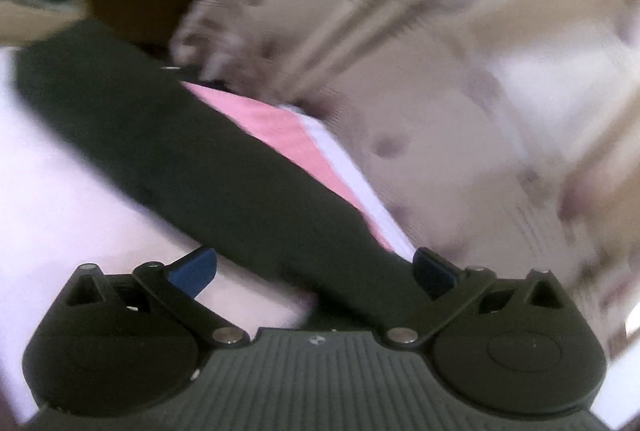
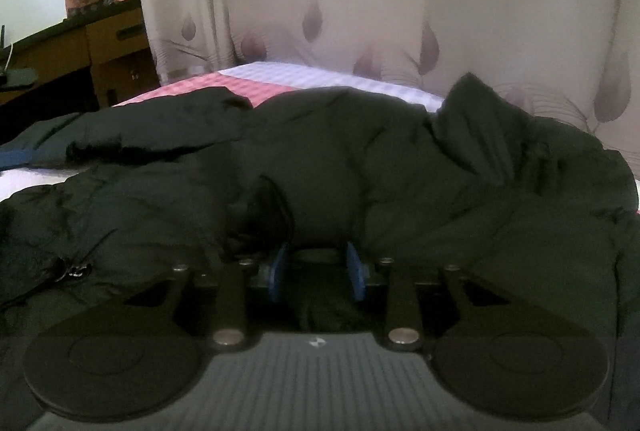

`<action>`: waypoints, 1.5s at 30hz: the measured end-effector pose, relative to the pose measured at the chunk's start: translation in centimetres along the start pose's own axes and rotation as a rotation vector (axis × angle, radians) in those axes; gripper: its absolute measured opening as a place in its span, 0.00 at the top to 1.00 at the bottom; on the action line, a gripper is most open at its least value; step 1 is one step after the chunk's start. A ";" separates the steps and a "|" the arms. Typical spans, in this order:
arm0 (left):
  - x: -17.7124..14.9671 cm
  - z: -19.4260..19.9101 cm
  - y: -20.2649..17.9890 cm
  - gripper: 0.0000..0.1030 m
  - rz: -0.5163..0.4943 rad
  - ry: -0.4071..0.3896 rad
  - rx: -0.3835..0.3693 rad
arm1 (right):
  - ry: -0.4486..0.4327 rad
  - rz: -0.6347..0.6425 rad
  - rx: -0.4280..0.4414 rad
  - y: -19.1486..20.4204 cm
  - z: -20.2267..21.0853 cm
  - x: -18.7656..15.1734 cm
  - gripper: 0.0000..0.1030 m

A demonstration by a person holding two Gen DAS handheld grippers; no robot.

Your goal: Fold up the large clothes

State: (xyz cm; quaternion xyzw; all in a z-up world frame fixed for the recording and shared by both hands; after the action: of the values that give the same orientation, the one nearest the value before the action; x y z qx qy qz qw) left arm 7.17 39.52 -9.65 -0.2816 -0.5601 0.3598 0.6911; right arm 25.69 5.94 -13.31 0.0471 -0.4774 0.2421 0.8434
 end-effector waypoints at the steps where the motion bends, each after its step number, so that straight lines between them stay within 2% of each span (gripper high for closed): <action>1: 1.0 0.6 1.7 0.01 0.041 -0.006 0.023 | -0.003 0.001 -0.013 0.0 0.0 0.0 0.57; 4: 3.3 1.8 6.0 0.03 0.128 -0.035 0.081 | -0.005 -0.004 -0.047 -0.2 -0.2 0.0 0.41; 5: 3.8 2.0 7.1 0.06 0.165 -0.043 0.079 | -0.005 -0.007 -0.045 -0.2 -0.1 0.0 0.38; 7: 5.1 2.2 8.4 0.06 0.215 -0.064 0.022 | -0.003 -0.011 -0.038 -0.3 -0.1 0.0 0.34; 10: 6.6 1.9 9.5 0.09 0.211 -0.084 0.036 | -0.005 -0.001 -0.048 -0.1 -0.1 0.1 0.31; 13: 7.5 1.5 10.1 0.24 0.213 -0.110 0.061 | -0.006 0.003 -0.051 0.0 -0.1 0.1 0.27; 14: 7.7 1.3 10.2 0.42 0.195 -0.113 0.087 | -0.006 0.004 -0.049 0.0 -0.2 0.1 0.25; 15: 8.0 1.2 10.4 0.77 0.165 -0.107 0.117 | -0.006 0.004 -0.047 0.0 -0.2 0.1 0.24; 16: 8.2 0.5 10.7 0.96 0.153 -0.082 0.135 | -0.006 0.005 -0.045 0.1 -0.2 0.1 0.22; 19: 8.5 -0.6 11.4 0.97 0.145 -0.084 0.168 | -0.005 0.007 -0.041 0.1 -0.3 0.1 0.20; 23: 10.0 -1.8 8.2 0.97 0.033 -0.117 0.176 | -0.008 -0.017 -0.029 -0.2 -0.3 0.1 0.19; 26: 11.2 -2.8 2.4 0.97 -0.042 -0.139 0.100 | -0.018 -0.077 -0.006 -1.1 0.0 0.4 0.19; 29: 11.3 -3.6 -5.0 0.97 -0.158 -0.137 -0.016 | -0.085 -0.263 -0.005 -3.9 2.6 1.1 0.19; 31: 10.1 -4.4 -10.6 0.97 -0.218 -0.118 -0.112 | -0.106 -0.364 0.015 -5.7 4.6 1.1 0.19; 33: 8.4 -5.2 -15.4 0.97 -0.259 -0.089 -0.196 | -0.128 -0.413 0.014 -7.4 6.8 1.0 0.19; 37: 2.1 -7.4 -24.2 0.97 -0.322 0.030 -0.367 | -0.197 -0.480 -0.012 -11.4 11.6 0.4 0.18; 41: -6.5 -9.5 -30.3 0.97 -0.420 0.171 -0.485 | -0.239 -0.542 -0.075 -15.3 15.1 -1.8 0.10; 45: -15.7 -12.3 -32.2 0.96 -0.552 0.332 -0.517 | -0.228 -0.627 -0.108 -18.2 16.6 -4.9 0.10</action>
State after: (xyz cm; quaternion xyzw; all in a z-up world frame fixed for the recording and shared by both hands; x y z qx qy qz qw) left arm 23.26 8.18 4.25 -0.3390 -0.5676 -0.0418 0.7491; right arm 18.82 -16.99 -5.63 0.1734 -0.5434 -0.0615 0.8191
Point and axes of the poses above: each gripper's, at about its wrist camera, not at the fingertips, and z roughly against the way its jaws point, y to its left, x to its top, the point moved 7 cm from there along -z, roughly the way its jaws point, and after that the axes turned 14 degrees about -x, right-handed, at the moved point
